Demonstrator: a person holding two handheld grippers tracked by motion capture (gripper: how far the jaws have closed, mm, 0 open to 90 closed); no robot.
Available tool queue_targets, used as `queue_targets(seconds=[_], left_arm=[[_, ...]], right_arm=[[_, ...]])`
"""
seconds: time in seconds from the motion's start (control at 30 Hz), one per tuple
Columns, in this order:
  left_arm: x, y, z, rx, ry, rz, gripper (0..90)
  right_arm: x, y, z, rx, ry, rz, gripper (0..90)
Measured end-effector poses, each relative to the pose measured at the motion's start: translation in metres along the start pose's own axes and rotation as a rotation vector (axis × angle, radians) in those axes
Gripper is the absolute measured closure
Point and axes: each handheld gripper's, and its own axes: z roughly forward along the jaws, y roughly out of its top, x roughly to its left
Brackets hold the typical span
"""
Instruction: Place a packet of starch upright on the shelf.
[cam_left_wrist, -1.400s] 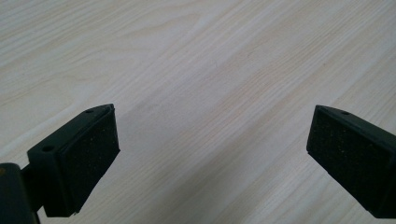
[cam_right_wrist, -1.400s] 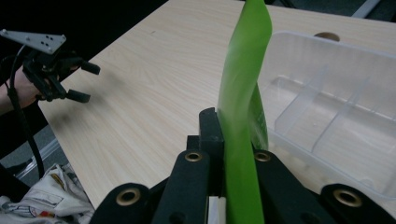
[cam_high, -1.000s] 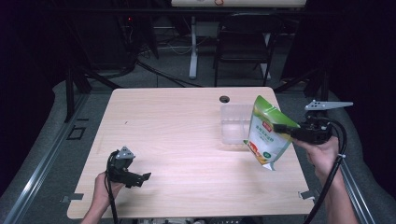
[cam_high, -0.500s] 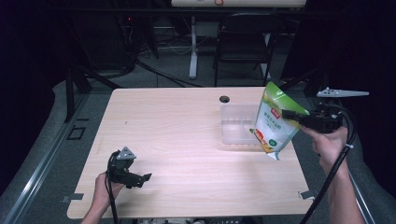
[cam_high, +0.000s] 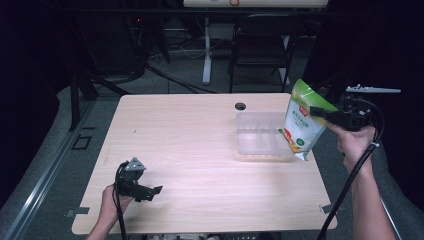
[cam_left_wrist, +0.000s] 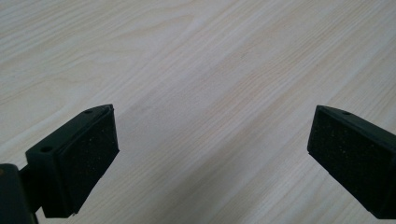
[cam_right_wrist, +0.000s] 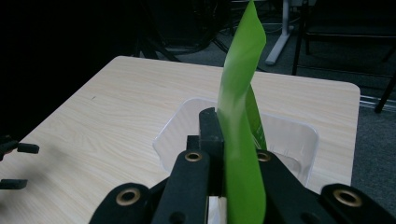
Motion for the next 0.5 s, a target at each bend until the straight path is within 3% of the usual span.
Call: queue_targets(seconds=[0.5], left_arm=[[0.0,-0.001,-0.001,-0.004,0.005,0.001,1.9]], right_arm=[[-0.007,0.008,0.017,-0.015,-0.043,0.033,90.0]])
